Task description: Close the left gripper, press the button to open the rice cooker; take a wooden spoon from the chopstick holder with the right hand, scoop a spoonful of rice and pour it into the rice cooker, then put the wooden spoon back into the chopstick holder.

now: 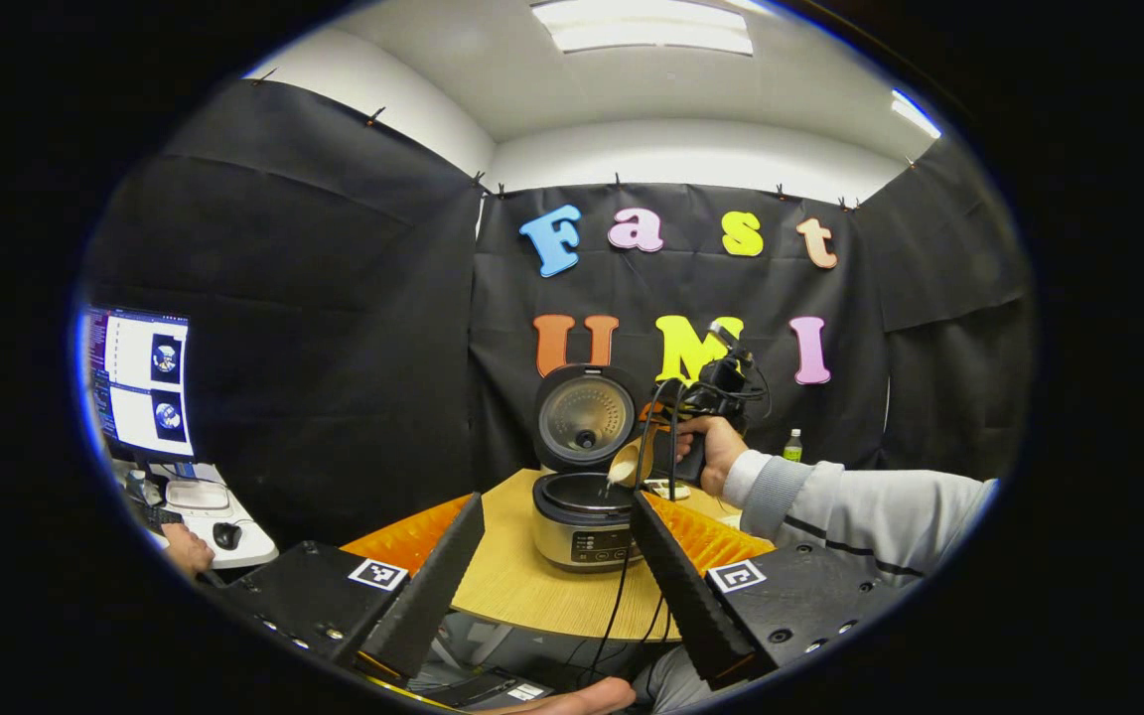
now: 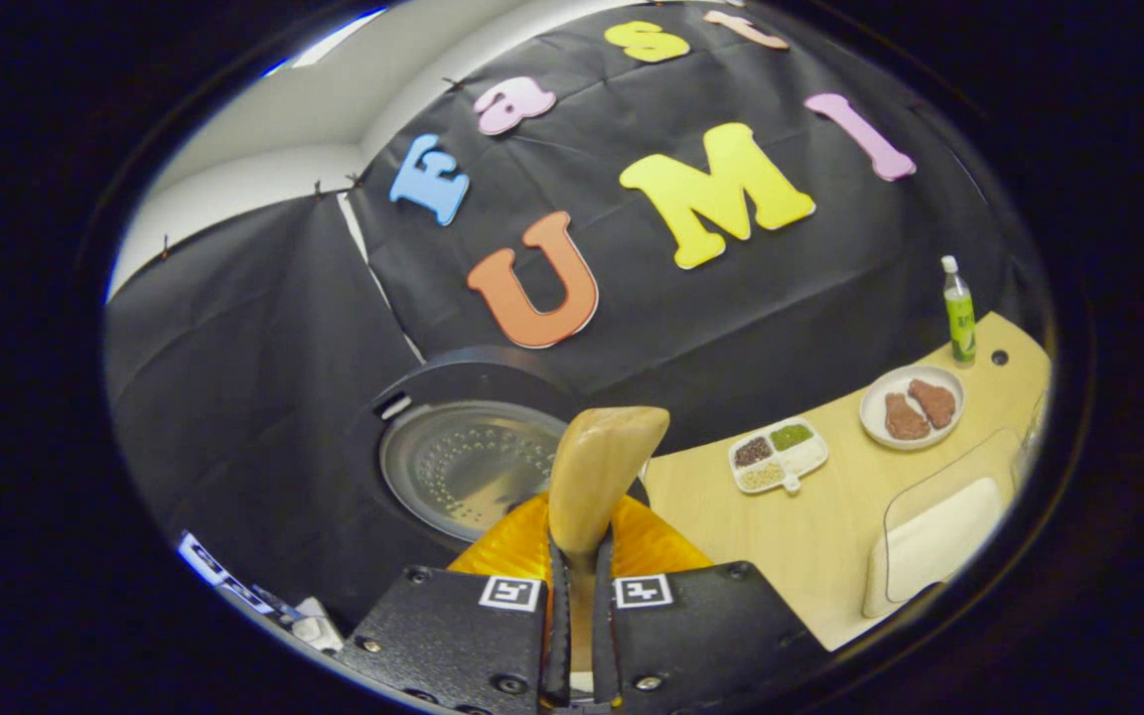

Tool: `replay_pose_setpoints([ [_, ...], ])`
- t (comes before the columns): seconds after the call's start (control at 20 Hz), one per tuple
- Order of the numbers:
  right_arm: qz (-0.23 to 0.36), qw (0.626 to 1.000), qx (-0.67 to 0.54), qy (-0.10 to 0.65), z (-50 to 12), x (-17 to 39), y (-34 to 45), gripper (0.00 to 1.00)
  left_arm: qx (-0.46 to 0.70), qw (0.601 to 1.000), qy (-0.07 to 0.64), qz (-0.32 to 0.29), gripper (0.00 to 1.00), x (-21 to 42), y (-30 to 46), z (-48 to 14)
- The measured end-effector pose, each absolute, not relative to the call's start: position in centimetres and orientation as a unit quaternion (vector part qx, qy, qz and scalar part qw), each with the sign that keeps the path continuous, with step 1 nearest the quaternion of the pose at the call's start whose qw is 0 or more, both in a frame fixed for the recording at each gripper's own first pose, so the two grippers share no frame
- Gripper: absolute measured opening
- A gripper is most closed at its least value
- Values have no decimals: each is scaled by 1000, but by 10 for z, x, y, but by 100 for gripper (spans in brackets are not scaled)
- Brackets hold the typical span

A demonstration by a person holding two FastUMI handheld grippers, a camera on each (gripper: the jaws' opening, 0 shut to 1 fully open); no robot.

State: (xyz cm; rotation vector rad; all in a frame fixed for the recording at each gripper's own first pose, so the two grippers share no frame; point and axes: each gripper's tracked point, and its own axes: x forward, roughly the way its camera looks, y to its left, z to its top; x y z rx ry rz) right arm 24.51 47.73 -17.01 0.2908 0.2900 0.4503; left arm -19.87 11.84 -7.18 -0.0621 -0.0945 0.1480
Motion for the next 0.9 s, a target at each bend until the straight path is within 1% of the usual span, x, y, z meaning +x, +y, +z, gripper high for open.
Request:
replay_pose_setpoints([
  [0.2,230,965,60,109,-170,238,493,14,-32,996,-48,70,94,-200,119,-74],
  [0.45,237,968,-9,81,-168,226,509,14,-17,996,-34,76,94,-195,119,-84],
  [0.65,222,965,-133,36,-169,222,510,14,-16,997,-26,74,94,-190,115,-88],
  [0.75,224,961,-157,32,-180,220,510,14,-14,997,-22,77,95,-192,115,-90],
  [0.9,224,961,-154,50,-184,218,504,14,-12,997,-20,76,95,-192,113,-91],
])
